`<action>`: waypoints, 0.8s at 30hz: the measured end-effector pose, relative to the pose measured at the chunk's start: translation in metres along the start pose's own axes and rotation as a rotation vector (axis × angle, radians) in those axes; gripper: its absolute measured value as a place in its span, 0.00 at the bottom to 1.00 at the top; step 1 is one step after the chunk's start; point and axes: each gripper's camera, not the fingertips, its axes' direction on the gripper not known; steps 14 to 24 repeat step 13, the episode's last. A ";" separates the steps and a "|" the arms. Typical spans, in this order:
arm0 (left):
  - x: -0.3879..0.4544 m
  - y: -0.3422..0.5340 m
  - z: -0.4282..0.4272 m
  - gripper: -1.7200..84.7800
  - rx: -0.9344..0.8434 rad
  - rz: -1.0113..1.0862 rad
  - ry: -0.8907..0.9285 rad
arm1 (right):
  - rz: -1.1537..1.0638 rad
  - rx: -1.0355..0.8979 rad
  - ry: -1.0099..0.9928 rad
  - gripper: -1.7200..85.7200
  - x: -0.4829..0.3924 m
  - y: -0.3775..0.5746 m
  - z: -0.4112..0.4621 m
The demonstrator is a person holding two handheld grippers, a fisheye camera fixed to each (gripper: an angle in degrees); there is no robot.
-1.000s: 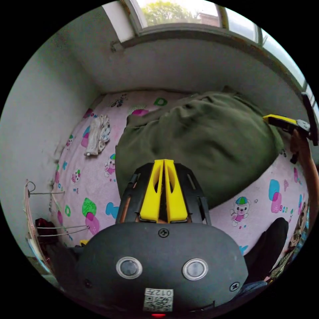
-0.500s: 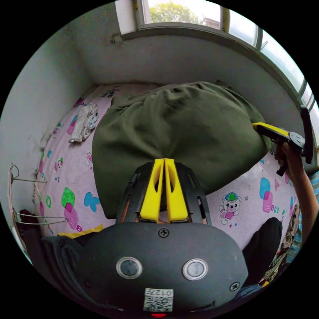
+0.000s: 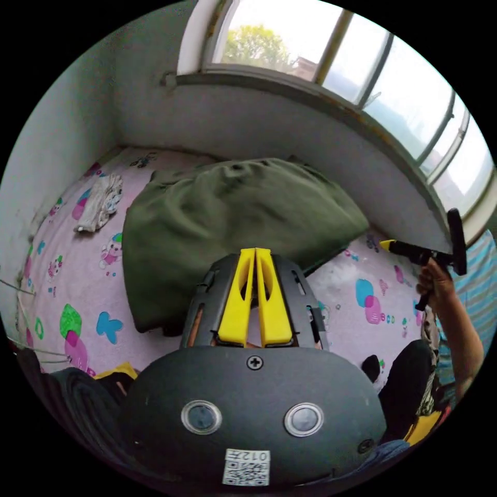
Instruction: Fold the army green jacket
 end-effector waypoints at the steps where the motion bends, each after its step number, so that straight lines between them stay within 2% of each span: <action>1: 0.007 0.006 0.001 0.03 0.012 0.009 0.028 | 0.011 0.006 0.006 0.01 0.009 0.017 -0.003; 7: 0.131 0.073 0.053 0.03 -0.010 0.188 0.199 | 0.109 0.016 0.081 0.01 0.069 0.104 -0.020; 10: 0.225 0.127 0.103 0.03 -0.070 0.320 0.304 | 0.164 0.028 0.128 0.01 0.100 0.151 -0.025; 13: 0.285 0.167 0.136 0.03 -0.122 0.409 0.372 | 0.212 0.030 0.201 0.01 0.125 0.199 -0.024; 24: 0.285 0.167 0.136 0.03 -0.122 0.409 0.372 | 0.212 0.030 0.201 0.01 0.125 0.199 -0.024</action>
